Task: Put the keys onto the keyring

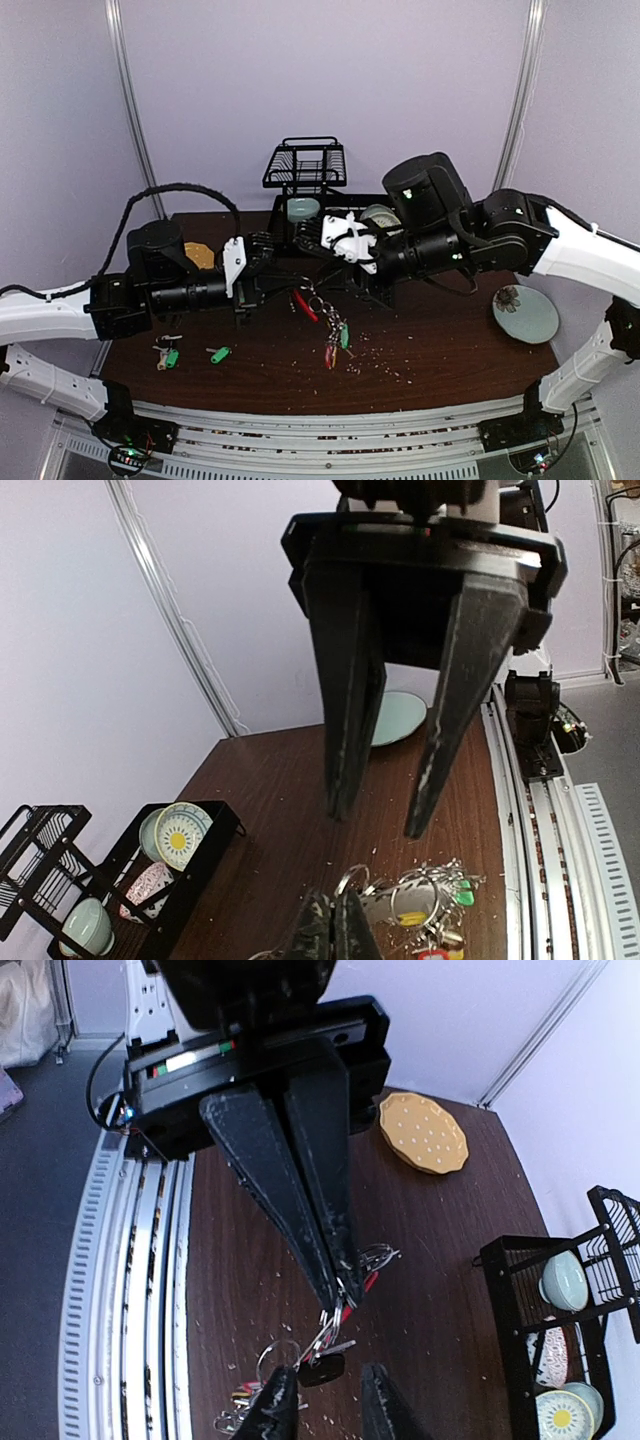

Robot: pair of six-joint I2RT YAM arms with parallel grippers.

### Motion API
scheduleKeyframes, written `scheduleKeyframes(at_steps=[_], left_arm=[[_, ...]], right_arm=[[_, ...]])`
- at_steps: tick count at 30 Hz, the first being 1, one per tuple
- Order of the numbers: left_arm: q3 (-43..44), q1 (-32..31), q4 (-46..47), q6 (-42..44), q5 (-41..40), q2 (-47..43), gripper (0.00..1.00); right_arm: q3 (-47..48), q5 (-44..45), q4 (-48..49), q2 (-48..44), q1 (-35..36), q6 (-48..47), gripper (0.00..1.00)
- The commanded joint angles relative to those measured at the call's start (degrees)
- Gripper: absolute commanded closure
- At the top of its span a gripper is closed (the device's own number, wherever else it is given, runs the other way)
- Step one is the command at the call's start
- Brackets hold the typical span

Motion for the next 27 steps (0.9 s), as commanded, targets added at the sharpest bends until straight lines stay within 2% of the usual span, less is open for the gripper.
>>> scheduleKeyframes(at_steps=[1, 5, 10, 19, 27], left_arm=[[-3.8, 0.3, 13.3, -1.1, 0.6, -3.7, 1.00], [-5.4, 0.3, 18.1, -1.8, 2.8, -4.2, 1.00], [-6.1, 0.2, 21.2, -2.4, 5.2, -3.9, 1.00], [-6.6, 0.1, 23.0, -2.8, 2.9, -3.3, 1.00], [-8.1, 0.1, 29.4, -6.2, 4.2, -3.7, 1.00]], right_arm=[[-7.7, -6.0, 12.6, -6.1, -2.3, 3.5, 0.75], [-14.5, -13.7, 22.5, -7.7, -4.8, 7.7, 0.77], [-17.0, -18.7, 28.6, -6.4, -6.3, 11.1, 0.79], [-18.7, -25.1, 35.3, -3.4, -6.9, 14.9, 0.82], [-19.2, -24.3, 35.5, -1.0, -6.9, 15.4, 0.82]])
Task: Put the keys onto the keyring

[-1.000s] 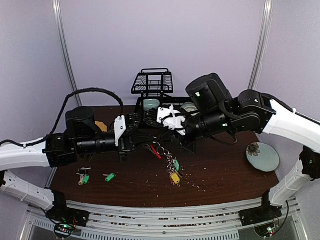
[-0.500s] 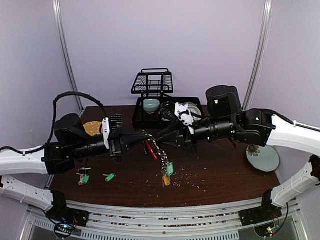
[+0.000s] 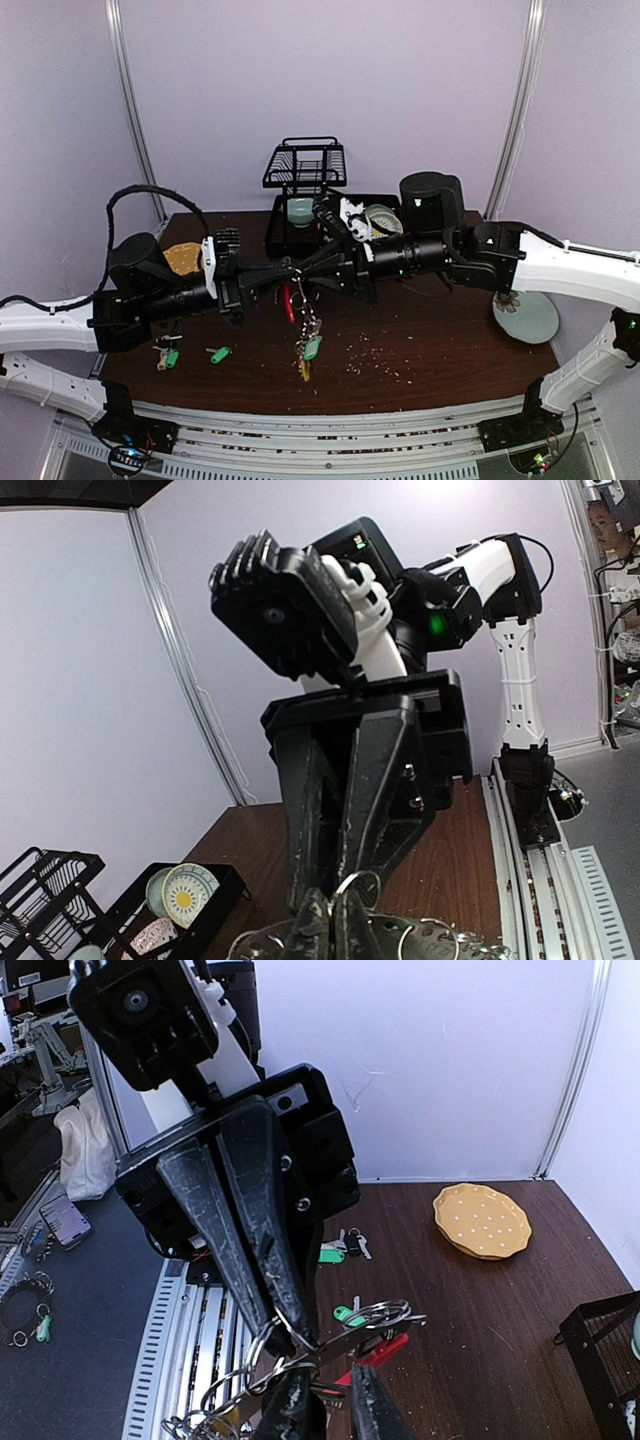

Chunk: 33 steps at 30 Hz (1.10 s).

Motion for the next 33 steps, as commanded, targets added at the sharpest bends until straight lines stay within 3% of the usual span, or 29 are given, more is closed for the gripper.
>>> scheduleKeyframes(at_steps=[1, 11, 16, 23, 33], left_arm=[[0.0, -0.4, 11.2, -3.0, 0.7, -0.7, 1.00], [-0.1, -0.3, 12.7, -4.0, -0.5, -0.7, 1.00], [-0.2, -0.3, 9.2, -3.5, -2.0, -1.4, 1.00], [-0.4, -0.3, 2.7, -2.9, -5.6, -1.4, 1.00], [1.5, -0.4, -2.2, -1.0, -7.2, 0.2, 1.00]], right_arm=[[-1.4, -1.6, 2.6, 1.2, 0.8, 1.0, 0.82], [-2.9, 1.6, 2.5, 1.3, 0.8, 2.9, 0.72], [-2.9, 4.1, -2.4, -2.1, -0.3, 1.1, 0.67], [-4.9, -1.1, -3.9, -8.2, -3.7, 0.9, 0.55], [-1.4, 3.5, 1.0, -2.8, 0.1, 2.0, 0.57]])
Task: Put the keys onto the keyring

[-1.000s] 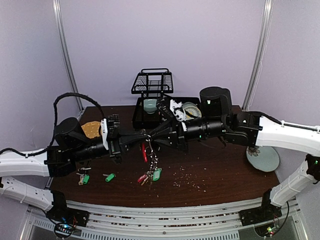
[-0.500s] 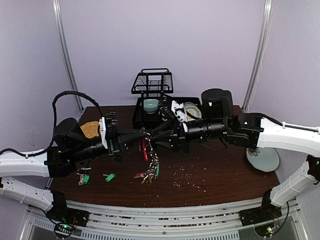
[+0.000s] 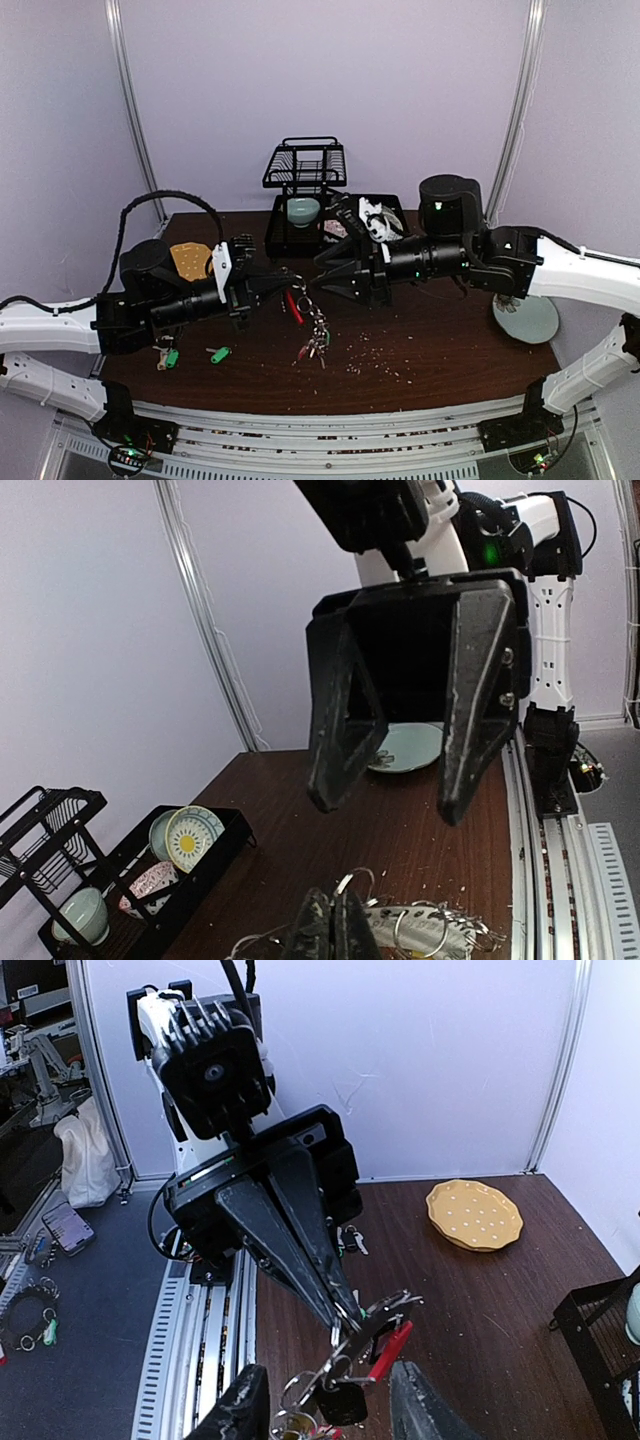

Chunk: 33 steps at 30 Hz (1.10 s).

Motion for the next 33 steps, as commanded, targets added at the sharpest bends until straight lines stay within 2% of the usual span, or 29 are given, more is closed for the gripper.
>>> scheduleKeyframes(at_steps=[1, 5, 9, 14, 19, 21, 22, 23, 25, 28, 30, 33], left_arm=[[2.6, -0.3, 2.1, 0.7, -1.1, -0.2, 1.00], [2.6, -0.2, 2.0, 0.7, -1.0, 0.0, 1.00], [2.4, -0.3, 1.7, 0.9, -0.1, -0.2, 1.00], [2.4, -0.2, 1.2, 1.1, 0.0, -0.3, 1.00], [2.5, -0.2, 1.6, -1.7, -2.2, -0.3, 0.98], [2.6, 0.1, 1.1, -3.7, -4.4, -0.8, 0.59], [2.3, 0.5, 0.8, -4.7, -4.9, -1.3, 0.45], [1.7, 1.2, 0.6, -5.8, -4.8, -1.9, 0.38], [-0.7, 4.0, 0.5, -8.4, -2.1, -3.0, 0.34], [-5.6, 7.9, 3.4, -14.0, 3.2, -3.8, 0.36], [-9.9, 9.4, 9.4, -18.2, 6.0, -4.2, 0.42], [-14.2, 9.9, 18.8, -21.6, 8.9, -3.4, 0.43]], right_arm=[[2.8, 2.4, 1.1, 3.3, 1.3, -0.1, 0.57], [3.6, 2.2, 1.1, 5.4, 1.8, -0.1, 0.59], [4.3, 2.8, 1.2, 6.1, 1.9, 0.7, 0.81], [4.1, 2.2, 1.0, 5.8, 2.0, 0.7, 1.00], [4.1, 3.4, 1.9, 5.1, 1.7, 2.4, 1.00], [3.2, 2.5, 3.9, 3.8, 1.1, 3.3, 1.00], [2.7, 1.8, 5.1, 3.1, 0.9, 3.9, 1.00], [2.2, 0.7, 6.5, 2.1, 0.5, 4.4, 1.00], [1.4, -1.3, 8.9, 0.8, -0.3, 5.7, 1.00], [0.6, -4.5, 12.8, -0.7, -1.9, 7.3, 1.00], [0.4, -6.6, 14.5, -1.3, -2.2, 7.3, 1.00], [0.8, -9.2, 15.5, -1.2, -2.4, 6.8, 1.00]])
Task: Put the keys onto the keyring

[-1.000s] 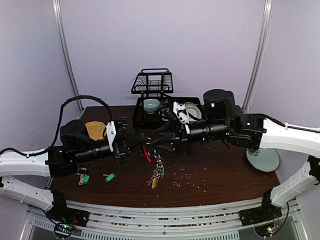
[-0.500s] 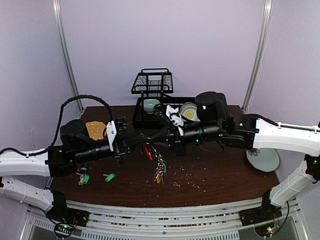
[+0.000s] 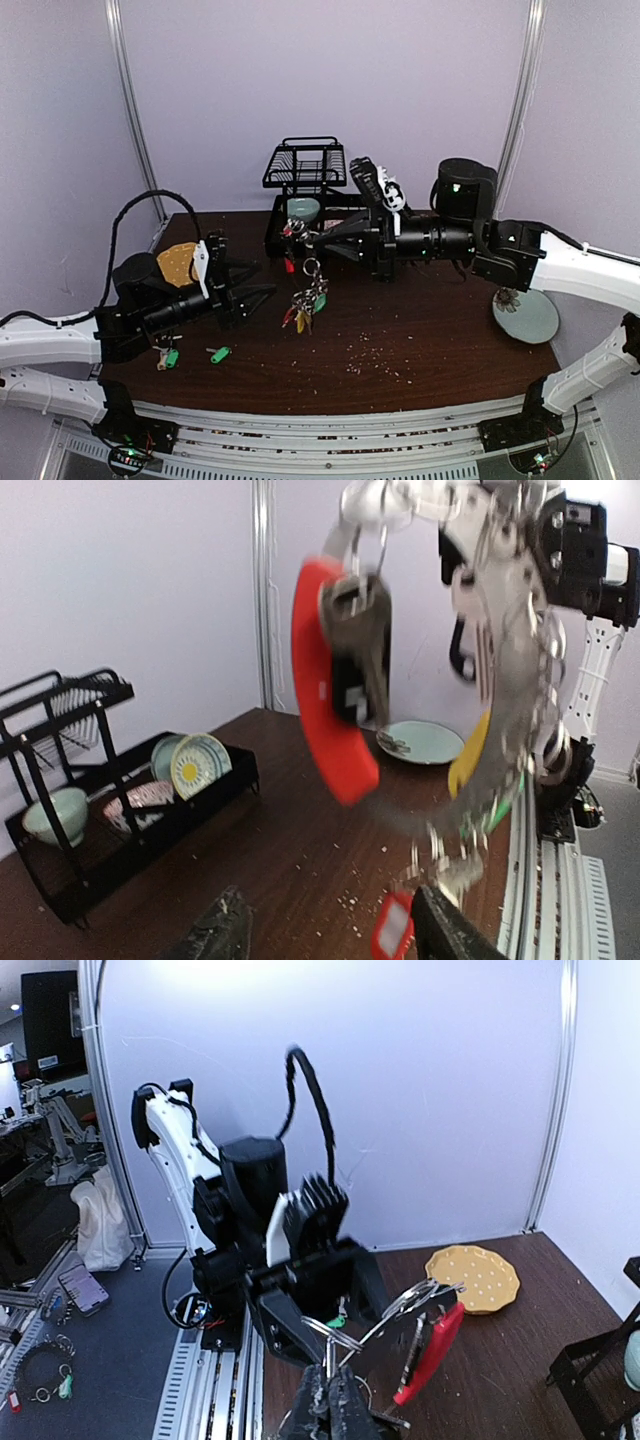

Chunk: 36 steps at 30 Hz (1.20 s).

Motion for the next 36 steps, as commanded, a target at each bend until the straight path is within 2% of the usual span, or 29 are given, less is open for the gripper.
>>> scheduleKeyframes(at_steps=[1, 6, 9, 16, 20, 23, 25, 27, 33, 36], left_arm=[[-4.8, 0.8, 14.1, -8.4, 6.8, 1.3, 0.42], [-1.1, 0.8, 17.5, -8.3, 13.0, 6.8, 0.40], [-1.2, 0.8, 22.4, -8.5, 13.5, 8.1, 0.37], [1.5, 0.7, 24.6, -7.5, 18.8, 12.8, 0.39], [2.1, 0.6, 26.4, -6.9, 18.5, 14.0, 0.54], [2.3, 0.6, 27.7, -7.0, 19.3, 14.6, 0.61], [2.2, 0.6, 27.7, -6.9, 19.7, 14.6, 0.72], [1.9, 0.6, 27.2, -7.0, 20.1, 14.5, 0.76], [1.1, 0.6, 25.3, -6.4, 20.7, 13.6, 1.00], [1.3, 0.6, 21.6, -5.8, 18.7, 12.1, 1.00]], right_arm=[[0.5, -6.0, 6.7, -1.3, -0.2, 0.6, 1.00], [1.7, -8.3, 6.6, -0.2, -0.2, -0.5, 1.00], [2.2, -9.7, 6.3, 0.1, -0.2, -0.8, 1.00], [3.3, -11.8, 6.5, 1.3, -0.2, -0.4, 1.00], [3.8, -13.2, 6.7, 1.9, -0.2, -0.1, 1.00], [3.9, -13.4, 6.3, 2.0, -0.2, -0.3, 1.00], [3.8, -13.0, 5.9, 1.7, -0.2, -0.8, 1.00], [3.7, -12.4, 5.2, 1.4, -0.2, -1.3, 1.00], [3.4, -11.5, 4.1, 0.8, -0.3, -2.7, 1.00], [2.7, -10.1, 3.1, 0.2, -1.0, -3.2, 1.00]])
